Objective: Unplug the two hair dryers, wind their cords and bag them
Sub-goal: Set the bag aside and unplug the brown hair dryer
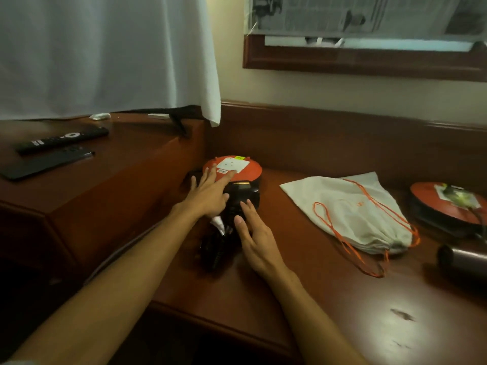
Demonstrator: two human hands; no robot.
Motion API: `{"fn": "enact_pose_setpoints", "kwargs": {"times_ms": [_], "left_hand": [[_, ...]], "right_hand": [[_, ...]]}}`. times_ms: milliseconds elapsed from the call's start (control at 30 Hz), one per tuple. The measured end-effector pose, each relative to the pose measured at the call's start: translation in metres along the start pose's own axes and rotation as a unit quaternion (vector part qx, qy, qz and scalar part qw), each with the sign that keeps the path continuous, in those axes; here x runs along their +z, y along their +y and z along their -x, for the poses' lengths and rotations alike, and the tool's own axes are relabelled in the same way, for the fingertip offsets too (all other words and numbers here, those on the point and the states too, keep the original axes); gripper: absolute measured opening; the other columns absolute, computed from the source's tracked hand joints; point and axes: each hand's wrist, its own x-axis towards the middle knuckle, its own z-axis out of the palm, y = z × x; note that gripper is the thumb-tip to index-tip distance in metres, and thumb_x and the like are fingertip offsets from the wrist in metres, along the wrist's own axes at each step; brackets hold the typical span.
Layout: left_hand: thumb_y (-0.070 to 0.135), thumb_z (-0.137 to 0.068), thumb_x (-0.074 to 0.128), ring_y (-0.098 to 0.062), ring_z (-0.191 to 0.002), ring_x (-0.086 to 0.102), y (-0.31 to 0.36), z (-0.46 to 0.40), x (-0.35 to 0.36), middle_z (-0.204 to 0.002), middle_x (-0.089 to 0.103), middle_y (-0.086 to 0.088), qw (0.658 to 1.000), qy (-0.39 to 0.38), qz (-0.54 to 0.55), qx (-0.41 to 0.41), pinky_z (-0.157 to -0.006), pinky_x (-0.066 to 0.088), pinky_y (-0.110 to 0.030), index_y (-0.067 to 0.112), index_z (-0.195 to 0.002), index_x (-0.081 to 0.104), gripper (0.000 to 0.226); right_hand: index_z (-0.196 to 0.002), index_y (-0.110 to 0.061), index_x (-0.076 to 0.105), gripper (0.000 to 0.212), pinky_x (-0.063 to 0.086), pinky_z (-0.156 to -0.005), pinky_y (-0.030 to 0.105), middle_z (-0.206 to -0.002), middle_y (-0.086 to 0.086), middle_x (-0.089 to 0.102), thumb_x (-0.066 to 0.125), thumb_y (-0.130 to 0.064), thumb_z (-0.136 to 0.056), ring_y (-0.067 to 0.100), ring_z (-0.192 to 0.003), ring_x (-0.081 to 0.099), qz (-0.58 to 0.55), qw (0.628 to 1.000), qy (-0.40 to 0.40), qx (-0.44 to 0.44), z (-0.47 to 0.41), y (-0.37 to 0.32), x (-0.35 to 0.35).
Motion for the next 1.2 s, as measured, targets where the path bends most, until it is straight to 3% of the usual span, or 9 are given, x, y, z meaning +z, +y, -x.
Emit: {"fn": "enact_pose_setpoints", "kwargs": {"times_ms": [167, 267, 367, 500, 700, 833, 967, 1100, 1200], "left_hand": [[0.029, -0.106, 0.047, -0.025, -0.159, 0.005, 0.055, 0.031, -0.008, -0.171, 0.015, -0.007, 0.993, 0.103, 0.005, 0.062, -0.128, 0.002, -0.053, 0.024, -0.160, 0.028, 0.058], [0.030, -0.105, 0.050, -0.022, -0.155, 0.022, 0.108, 0.050, 0.009, -0.165, 0.032, -0.003, 0.988, 0.081, 0.037, 0.127, -0.126, 0.015, -0.046, 0.024, -0.152, 0.043, 0.048], [0.032, -0.106, 0.048, -0.022, -0.144, 0.040, 0.160, 0.056, 0.040, -0.157, 0.046, 0.000, 0.981, 0.042, 0.076, 0.173, -0.117, 0.030, -0.040, 0.024, -0.148, 0.048, 0.043], [0.042, -0.107, 0.041, -0.026, -0.145, 0.040, 0.214, 0.048, 0.086, -0.159, 0.041, -0.004, 0.981, -0.018, 0.112, 0.160, -0.117, 0.030, -0.046, 0.027, -0.153, 0.040, 0.049], [0.057, -0.106, 0.027, -0.031, -0.148, 0.035, 0.232, 0.028, 0.125, -0.161, 0.037, -0.012, 0.989, -0.033, 0.118, 0.083, -0.121, 0.026, -0.051, 0.021, -0.157, 0.028, 0.063], [0.051, -0.103, 0.035, -0.024, -0.153, 0.025, 0.200, 0.000, 0.124, -0.165, 0.032, -0.008, 0.993, -0.023, 0.047, 0.106, -0.126, 0.007, -0.052, 0.020, -0.154, 0.037, 0.060], [0.054, -0.104, 0.034, -0.019, -0.156, 0.019, 0.161, -0.015, 0.125, -0.168, 0.026, -0.002, 0.993, 0.000, 0.040, 0.109, -0.126, -0.005, -0.053, 0.029, -0.157, 0.035, 0.059], [0.056, -0.103, 0.039, -0.019, -0.154, 0.027, 0.152, -0.018, 0.130, -0.166, 0.031, 0.000, 0.992, 0.023, 0.073, 0.100, -0.125, -0.003, -0.054, 0.029, -0.154, 0.040, 0.057], [0.051, -0.104, 0.042, -0.019, -0.155, 0.024, 0.154, -0.015, 0.126, -0.166, 0.033, -0.001, 0.988, 0.039, 0.102, 0.113, -0.126, 0.002, -0.052, 0.028, -0.154, 0.041, 0.055]], "right_hand": [[-0.141, -0.018, 0.055, 0.044, 0.040, -0.106, 0.027, -0.141, 0.005, 0.056, 0.060, -0.014, -0.097, 0.016, -0.132, 0.050, 0.074, 0.977, 0.200, 0.001, 0.034, 0.023, -0.059], [-0.128, -0.013, 0.064, 0.035, 0.048, -0.099, 0.037, -0.124, 0.010, 0.063, 0.061, -0.008, -0.093, 0.023, -0.116, 0.058, 0.138, 0.948, 0.285, 0.007, 0.051, 0.042, -0.102], [-0.121, -0.009, 0.066, 0.031, 0.045, -0.100, 0.044, -0.126, 0.013, 0.066, 0.061, -0.007, -0.091, 0.030, -0.121, 0.056, 0.228, 0.916, 0.330, 0.021, 0.061, 0.060, -0.142], [-0.124, -0.011, 0.064, 0.029, 0.036, -0.109, 0.048, -0.136, 0.013, 0.061, 0.054, -0.021, -0.099, 0.030, -0.130, 0.050, 0.300, 0.889, 0.312, 0.148, 0.075, 0.090, -0.187], [-0.091, -0.015, 0.069, 0.023, 0.049, -0.077, 0.040, -0.090, 0.004, 0.071, 0.050, -0.025, -0.100, 0.025, -0.085, 0.064, 0.201, 0.932, 0.287, 0.096, 0.078, 0.091, -0.172], [-0.111, -0.015, 0.068, 0.021, 0.043, -0.094, 0.039, -0.116, 0.003, 0.068, 0.054, -0.024, -0.099, 0.022, -0.112, 0.057, 0.242, 0.914, 0.313, 0.093, 0.073, 0.093, -0.190], [-0.122, -0.022, 0.062, 0.033, 0.033, -0.106, 0.043, -0.129, -0.002, 0.062, 0.048, -0.044, -0.101, 0.021, -0.129, 0.050, 0.300, 0.921, 0.180, 0.172, 0.062, 0.111, -0.200], [-0.135, -0.025, 0.056, 0.043, 0.021, -0.118, 0.044, -0.147, -0.005, 0.052, 0.042, -0.049, -0.103, 0.022, -0.147, 0.032, 0.321, 0.919, 0.140, 0.182, 0.060, 0.117, -0.198], [-0.136, -0.025, 0.057, 0.042, 0.029, -0.115, 0.043, -0.144, -0.003, 0.056, 0.046, -0.047, -0.102, 0.021, -0.141, 0.042, 0.283, 0.928, 0.167, 0.172, 0.063, 0.114, -0.200]]}}
